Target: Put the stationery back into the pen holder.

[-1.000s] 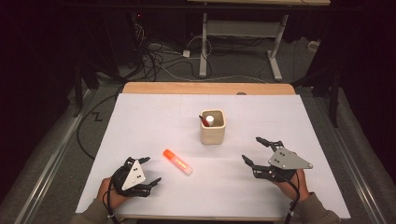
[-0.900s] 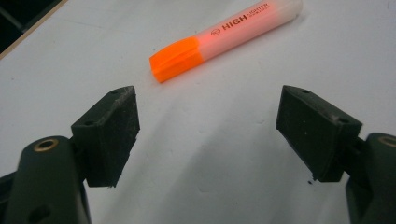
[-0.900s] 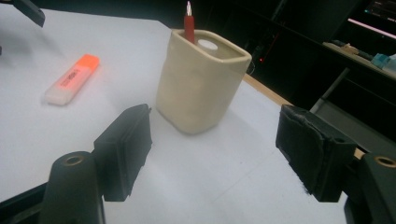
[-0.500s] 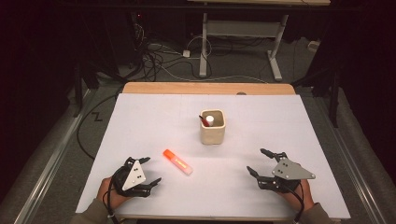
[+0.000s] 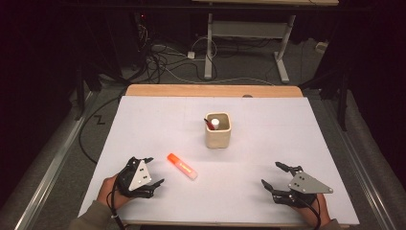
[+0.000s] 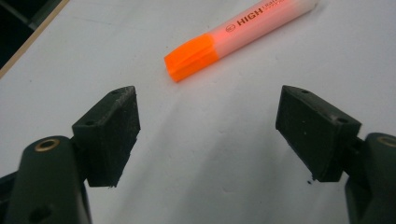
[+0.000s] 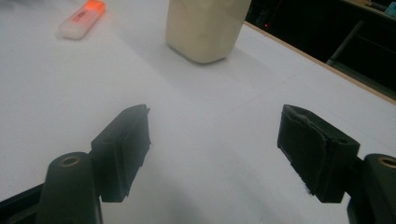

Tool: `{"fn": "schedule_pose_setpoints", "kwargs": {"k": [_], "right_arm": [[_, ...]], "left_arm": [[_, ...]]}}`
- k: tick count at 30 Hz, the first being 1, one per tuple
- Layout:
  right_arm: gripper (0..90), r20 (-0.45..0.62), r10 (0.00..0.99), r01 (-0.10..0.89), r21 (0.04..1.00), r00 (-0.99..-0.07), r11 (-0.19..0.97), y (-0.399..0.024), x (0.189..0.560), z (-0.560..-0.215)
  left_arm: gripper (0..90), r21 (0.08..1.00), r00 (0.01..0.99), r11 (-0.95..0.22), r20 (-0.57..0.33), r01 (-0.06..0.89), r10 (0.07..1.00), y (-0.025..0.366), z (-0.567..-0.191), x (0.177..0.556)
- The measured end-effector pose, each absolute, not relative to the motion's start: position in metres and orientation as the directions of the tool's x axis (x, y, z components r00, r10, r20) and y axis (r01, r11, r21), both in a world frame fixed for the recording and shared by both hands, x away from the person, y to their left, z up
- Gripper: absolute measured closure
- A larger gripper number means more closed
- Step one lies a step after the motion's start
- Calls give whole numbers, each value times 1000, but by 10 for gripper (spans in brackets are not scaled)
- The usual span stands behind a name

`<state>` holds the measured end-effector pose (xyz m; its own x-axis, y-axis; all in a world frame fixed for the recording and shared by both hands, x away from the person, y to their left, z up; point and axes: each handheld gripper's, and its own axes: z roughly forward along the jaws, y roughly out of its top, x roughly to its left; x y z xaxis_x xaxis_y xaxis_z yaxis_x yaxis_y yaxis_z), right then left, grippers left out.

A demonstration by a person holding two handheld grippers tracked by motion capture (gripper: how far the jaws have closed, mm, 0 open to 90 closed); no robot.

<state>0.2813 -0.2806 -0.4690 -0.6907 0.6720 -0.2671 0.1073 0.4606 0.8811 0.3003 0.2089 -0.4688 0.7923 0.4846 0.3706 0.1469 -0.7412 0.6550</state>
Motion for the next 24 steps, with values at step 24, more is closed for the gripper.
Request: {"fn": "schedule_pose_setpoints", "kwargs": {"k": [24], "right_arm": [[275,-255,658,113,880,-708,462,-284,280,-468]], "left_arm": [[269,389,952,-921,285,-7,113,136,-430,358]]}}
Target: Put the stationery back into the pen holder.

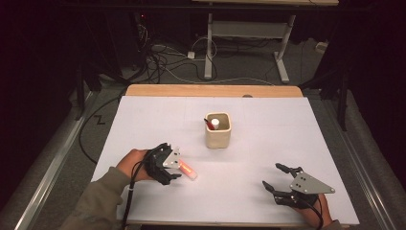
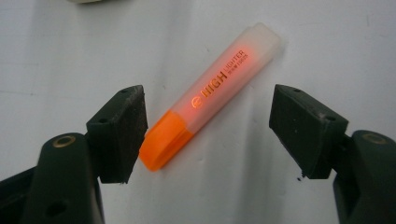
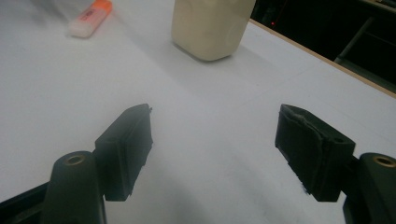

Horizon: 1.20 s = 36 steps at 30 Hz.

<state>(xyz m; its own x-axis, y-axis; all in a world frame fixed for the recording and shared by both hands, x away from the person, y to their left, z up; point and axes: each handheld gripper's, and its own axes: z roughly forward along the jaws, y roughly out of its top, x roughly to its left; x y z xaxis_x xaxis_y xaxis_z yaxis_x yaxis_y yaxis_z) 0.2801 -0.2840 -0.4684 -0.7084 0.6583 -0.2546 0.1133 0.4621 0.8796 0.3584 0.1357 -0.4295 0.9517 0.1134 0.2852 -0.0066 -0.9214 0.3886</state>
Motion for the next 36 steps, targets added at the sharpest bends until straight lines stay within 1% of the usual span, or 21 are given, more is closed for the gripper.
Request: {"fn": "schedule_pose_setpoints", "kwargs": {"k": [3,7,10,13,14,18,20,22,24,26,27,29,30,31,36], "right_arm": [[275,-250,657,117,880,-711,461,-284,280,-469],[275,-253,655,114,879,-713,464,-285,280,-469],[275,-246,655,122,878,-714,462,-286,280,-469],[276,-249,648,119,875,-720,469,-285,281,-470],[276,-249,645,119,874,-722,471,-284,280,-470],[278,-251,635,116,870,-731,478,-283,281,-471],[278,-250,633,116,871,-732,478,-283,281,-471],[280,-248,634,117,871,-733,476,-284,281,-471],[282,-248,632,116,871,-734,477,-284,281,-471],[284,-248,631,115,872,-736,477,-284,281,-471],[285,-248,630,115,872,-736,477,-284,281,-471],[286,-247,630,115,871,-737,477,-284,281,-471],[286,-247,629,115,871,-737,477,-284,281,-471],[287,-246,629,115,872,-738,476,-284,281,-471],[290,-246,621,112,870,-744,479,-283,281,-471]], "left_arm": [[288,359,966,-933,251,-29,66,126,-430,367],[298,301,972,-952,233,-60,13,116,-431,375],[309,278,979,-957,203,-82,-25,110,-433,381],[363,242,981,-962,172,-128,-88,103,-436,385],[365,229,981,-964,165,-136,-99,100,-438,386],[433,205,983,-964,106,-169,-150,92,-441,389],[445,172,979,-966,92,-195,-181,89,-442,391],[447,180,980,-964,71,-194,-184,88,-443,393],[473,179,979,-962,56,-204,-197,88,-443,396],[492,160,972,-959,40,-233,-230,85,-443,399],[513,151,968,-957,27,-250,-248,84,-442,399],[588,137,959,-950,2,-281,-284,82,-442,399],[623,129,953,-945,1,-300,-302,80,-442,398],[633,122,949,-942,6,-314,-316,79,-442,397],[638,109,931,-925,33,-364,-363,78,-441,394]]}}
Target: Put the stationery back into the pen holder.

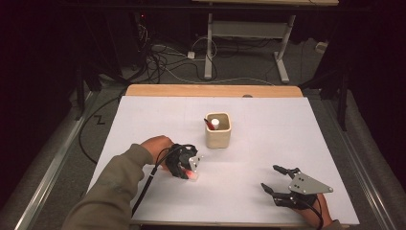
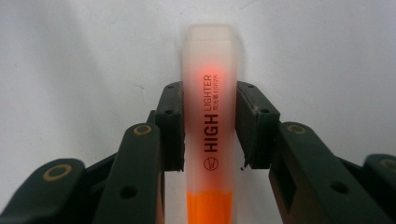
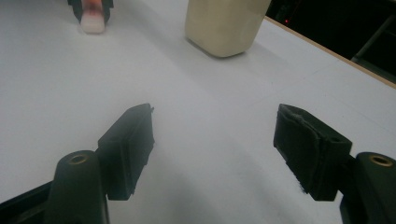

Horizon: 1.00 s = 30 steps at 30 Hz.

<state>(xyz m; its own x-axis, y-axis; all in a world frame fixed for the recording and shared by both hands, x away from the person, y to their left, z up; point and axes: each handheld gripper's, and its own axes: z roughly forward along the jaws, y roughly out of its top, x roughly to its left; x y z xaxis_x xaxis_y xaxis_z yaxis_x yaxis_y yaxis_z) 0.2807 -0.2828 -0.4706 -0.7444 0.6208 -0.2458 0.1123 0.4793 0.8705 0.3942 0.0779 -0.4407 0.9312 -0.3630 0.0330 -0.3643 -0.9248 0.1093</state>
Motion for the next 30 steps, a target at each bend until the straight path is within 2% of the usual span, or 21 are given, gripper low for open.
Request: {"fn": "schedule_pose_setpoints", "kwargs": {"k": [3,7,16,22,30], "right_arm": [[290,-237,621,111,877,-747,468,-284,281,-470],[290,-238,627,108,880,-742,463,-285,280,-469],[290,-244,634,100,885,-734,456,-285,279,-467],[291,-246,635,98,884,-732,456,-284,279,-466],[291,-252,639,95,885,-727,457,-284,278,-466]], "left_arm": [[638,106,929,-924,71,-368,-362,79,-439,391],[638,173,933,-922,165,-347,-320,85,-432,392],[639,428,931,-863,346,-270,-120,116,-408,384],[639,571,911,-786,411,-237,24,135,-396,377],[639,702,879,-683,437,-201,190,145,-393,366]]}}
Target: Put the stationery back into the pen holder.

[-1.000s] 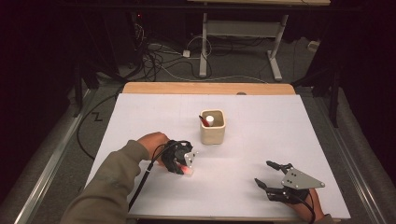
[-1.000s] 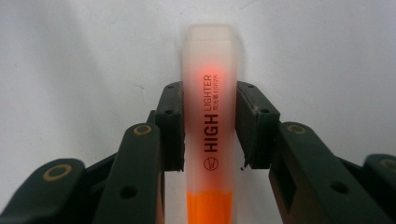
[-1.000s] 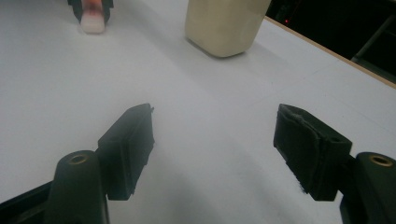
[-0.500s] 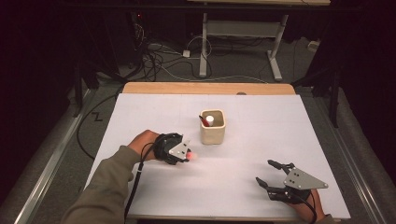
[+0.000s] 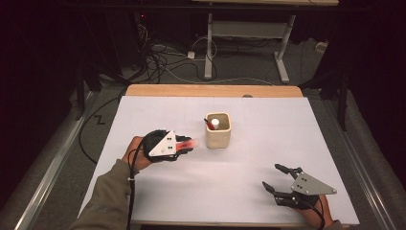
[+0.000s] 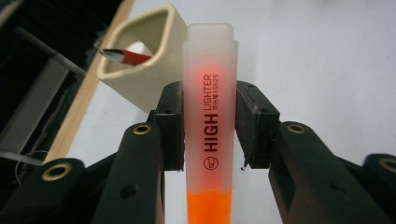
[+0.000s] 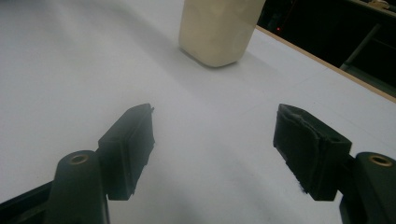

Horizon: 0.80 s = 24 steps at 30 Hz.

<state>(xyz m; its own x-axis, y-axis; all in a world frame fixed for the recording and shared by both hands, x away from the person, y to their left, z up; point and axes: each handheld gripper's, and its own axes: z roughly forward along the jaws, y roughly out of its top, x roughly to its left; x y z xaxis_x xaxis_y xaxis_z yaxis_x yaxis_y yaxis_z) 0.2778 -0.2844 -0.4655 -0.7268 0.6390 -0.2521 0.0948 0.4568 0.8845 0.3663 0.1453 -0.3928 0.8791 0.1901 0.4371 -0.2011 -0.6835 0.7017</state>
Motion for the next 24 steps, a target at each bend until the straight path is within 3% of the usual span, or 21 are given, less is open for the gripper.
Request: {"fn": "schedule_pose_setpoints", "kwargs": {"k": [17,24], "right_arm": [[291,-256,637,90,884,-727,458,-283,277,-465],[291,-259,640,87,886,-724,456,-284,277,-464]], "left_arm": [[639,888,868,-459,247,-25,430,155,-414,347],[639,936,833,-353,195,0,517,154,-419,344]]}}
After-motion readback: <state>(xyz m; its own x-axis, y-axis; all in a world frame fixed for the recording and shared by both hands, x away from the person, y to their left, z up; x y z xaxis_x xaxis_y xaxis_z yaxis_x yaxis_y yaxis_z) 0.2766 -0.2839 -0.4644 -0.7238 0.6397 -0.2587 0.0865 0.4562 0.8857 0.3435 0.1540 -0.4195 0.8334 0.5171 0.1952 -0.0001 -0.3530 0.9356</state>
